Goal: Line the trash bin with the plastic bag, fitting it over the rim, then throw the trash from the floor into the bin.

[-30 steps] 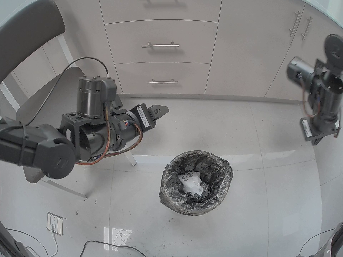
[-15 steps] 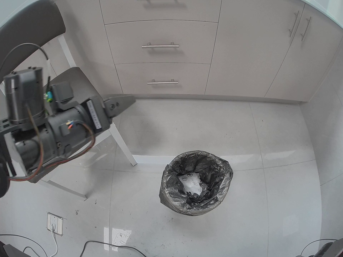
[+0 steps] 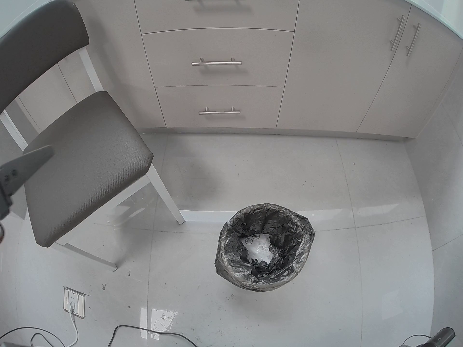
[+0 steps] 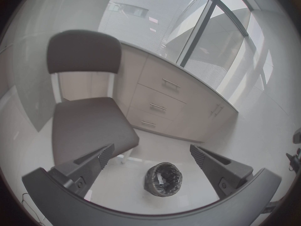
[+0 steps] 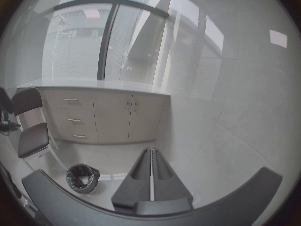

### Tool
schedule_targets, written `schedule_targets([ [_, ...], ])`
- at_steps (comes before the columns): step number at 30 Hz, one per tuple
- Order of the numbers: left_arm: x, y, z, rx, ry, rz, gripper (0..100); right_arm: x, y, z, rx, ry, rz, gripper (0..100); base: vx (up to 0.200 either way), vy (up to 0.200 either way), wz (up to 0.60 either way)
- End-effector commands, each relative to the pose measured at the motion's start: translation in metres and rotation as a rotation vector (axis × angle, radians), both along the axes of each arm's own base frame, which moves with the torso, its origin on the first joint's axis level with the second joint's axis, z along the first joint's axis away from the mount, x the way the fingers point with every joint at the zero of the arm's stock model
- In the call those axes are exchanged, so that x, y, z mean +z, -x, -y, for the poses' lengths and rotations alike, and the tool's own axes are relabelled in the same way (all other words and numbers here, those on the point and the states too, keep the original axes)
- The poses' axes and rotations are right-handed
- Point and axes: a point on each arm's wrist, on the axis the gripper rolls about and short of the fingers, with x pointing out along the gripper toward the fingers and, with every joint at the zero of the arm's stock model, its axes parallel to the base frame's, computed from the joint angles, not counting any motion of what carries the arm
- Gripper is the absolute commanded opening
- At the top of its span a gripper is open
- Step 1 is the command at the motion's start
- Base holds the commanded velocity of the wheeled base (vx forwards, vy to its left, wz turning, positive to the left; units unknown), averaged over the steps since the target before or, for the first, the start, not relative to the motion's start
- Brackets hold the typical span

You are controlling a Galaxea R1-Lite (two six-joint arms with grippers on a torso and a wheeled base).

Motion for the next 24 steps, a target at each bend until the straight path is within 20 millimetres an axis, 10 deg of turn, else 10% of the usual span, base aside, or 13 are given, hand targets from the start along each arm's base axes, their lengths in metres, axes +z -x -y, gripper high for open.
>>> schedule_targets([
  [1,0.016,0.104,-0.052,0.23,0.058,0.228,100,-0.089,0.061,-0.009,-0.017,0.097,0.261,0,0.0,0.0,0.0],
  [12,-0.024,0.162,-0.054,0.44,-0.137,0.35,100,-0.094,0.05,-0.01,0.113,-0.048,0.266,0,0.0,0.0,0.0],
  [24,-0.063,0.172,-0.031,0.568,-0.374,0.36,100,-0.106,0.019,-0.01,0.166,-0.229,0.193,0,0.0,0.0,0.0],
])
